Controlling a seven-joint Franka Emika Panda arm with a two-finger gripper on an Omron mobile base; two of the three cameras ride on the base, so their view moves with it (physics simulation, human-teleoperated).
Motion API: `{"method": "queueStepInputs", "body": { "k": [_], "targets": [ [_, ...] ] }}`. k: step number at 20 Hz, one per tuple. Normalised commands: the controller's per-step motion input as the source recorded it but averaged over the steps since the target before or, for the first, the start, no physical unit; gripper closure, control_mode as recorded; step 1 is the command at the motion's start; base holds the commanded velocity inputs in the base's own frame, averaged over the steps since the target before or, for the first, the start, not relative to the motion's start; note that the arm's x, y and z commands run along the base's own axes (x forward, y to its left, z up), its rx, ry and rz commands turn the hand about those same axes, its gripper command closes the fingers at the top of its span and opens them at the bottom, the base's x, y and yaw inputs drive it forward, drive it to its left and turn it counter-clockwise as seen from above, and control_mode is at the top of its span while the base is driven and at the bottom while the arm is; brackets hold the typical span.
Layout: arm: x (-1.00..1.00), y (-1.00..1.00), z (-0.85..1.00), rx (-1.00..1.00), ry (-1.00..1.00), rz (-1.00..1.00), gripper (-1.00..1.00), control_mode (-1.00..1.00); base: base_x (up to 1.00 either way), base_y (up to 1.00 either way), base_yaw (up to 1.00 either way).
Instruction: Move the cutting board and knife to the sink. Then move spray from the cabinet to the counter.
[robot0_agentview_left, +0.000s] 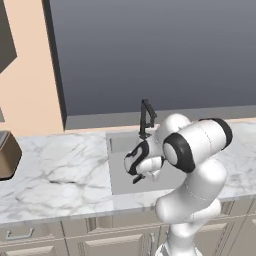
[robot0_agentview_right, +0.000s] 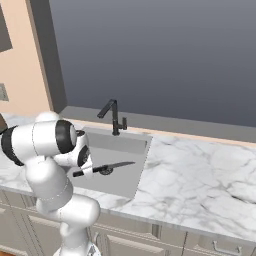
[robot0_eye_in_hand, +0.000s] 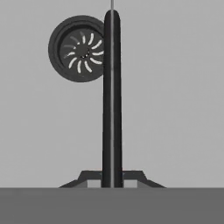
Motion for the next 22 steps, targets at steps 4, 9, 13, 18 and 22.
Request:
{"method": "queueStepInputs", "body": {
  "k": [4,9,13,18,22],
  "targets": [
    [0.23,0.03,-0.31,0.02,0.0,0.0,1.0,-1.0,0.0,0.0,0.0],
    [0.11,0.06,-0.28,0.04,0.0,0.0,1.0,-1.0,0.0,0.0,0.0],
    [0.02,0.03,-0.22,0.06,0.0,0.0,1.0,-1.0,0.0,0.0,0.0],
    [0.0,0.0,0.0,0.09,-0.02,0.0,-1.0,-1.0,0.0,0.0,0.0],
    [-0.25,0.01,0.32,0.02,-0.03,-0.01,-1.0,-1.0,0.0,0.0,0.0]
  ]
}}
